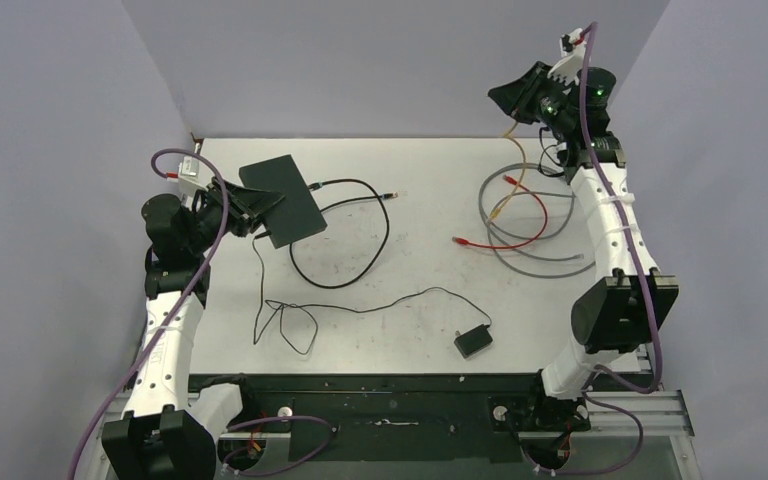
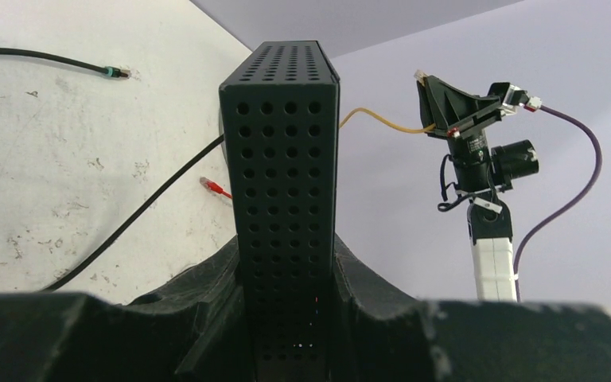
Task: Pull the plug from the switch port
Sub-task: Place the connector at the corner of the board.
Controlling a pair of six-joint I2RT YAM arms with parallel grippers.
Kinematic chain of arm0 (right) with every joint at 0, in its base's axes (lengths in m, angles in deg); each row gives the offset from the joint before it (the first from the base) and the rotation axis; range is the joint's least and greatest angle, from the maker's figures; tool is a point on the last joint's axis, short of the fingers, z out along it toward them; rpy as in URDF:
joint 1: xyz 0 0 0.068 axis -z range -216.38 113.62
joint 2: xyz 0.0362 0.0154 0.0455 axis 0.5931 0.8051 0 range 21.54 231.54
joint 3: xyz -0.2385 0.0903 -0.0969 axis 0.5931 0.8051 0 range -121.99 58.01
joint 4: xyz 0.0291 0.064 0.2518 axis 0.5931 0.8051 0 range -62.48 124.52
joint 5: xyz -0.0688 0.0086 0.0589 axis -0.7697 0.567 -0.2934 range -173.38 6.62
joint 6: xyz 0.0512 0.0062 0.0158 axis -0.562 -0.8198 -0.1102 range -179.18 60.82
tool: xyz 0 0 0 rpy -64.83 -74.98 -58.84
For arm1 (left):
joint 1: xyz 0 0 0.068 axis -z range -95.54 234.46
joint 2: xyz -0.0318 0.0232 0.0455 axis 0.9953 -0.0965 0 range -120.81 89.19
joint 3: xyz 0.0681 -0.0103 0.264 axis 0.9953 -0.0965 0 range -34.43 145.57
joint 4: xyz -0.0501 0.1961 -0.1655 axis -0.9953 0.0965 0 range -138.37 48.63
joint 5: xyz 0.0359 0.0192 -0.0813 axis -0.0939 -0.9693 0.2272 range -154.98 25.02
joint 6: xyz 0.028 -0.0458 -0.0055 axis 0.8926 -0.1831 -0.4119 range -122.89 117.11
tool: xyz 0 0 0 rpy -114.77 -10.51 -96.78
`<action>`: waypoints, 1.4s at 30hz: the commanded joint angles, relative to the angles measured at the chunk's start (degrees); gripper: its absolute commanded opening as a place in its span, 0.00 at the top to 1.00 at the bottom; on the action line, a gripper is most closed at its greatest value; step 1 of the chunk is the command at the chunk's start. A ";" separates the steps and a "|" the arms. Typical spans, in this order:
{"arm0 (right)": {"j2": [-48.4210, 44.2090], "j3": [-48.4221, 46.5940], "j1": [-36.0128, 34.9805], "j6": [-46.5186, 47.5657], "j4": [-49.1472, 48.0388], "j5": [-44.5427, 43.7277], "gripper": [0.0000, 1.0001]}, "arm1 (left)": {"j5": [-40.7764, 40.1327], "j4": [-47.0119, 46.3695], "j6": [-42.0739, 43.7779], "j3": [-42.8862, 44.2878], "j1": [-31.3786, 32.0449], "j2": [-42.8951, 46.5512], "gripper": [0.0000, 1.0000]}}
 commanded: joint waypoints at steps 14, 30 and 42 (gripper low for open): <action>17.93 -4.41 3.87 11.44 5.80 -8.58 0.82 | 2.74 -8.27 -3.34 2.35 0.21 -0.28 1.00; 13.54 -6.11 2.81 11.97 10.87 -5.29 0.05 | 5.34 -8.20 -1.83 4.67 6.95 -8.58 1.00; 5.14 -1.49 -9.17 10.23 8.12 6.78 0.05 | 13.67 -13.26 1.47 11.23 12.37 -14.73 1.00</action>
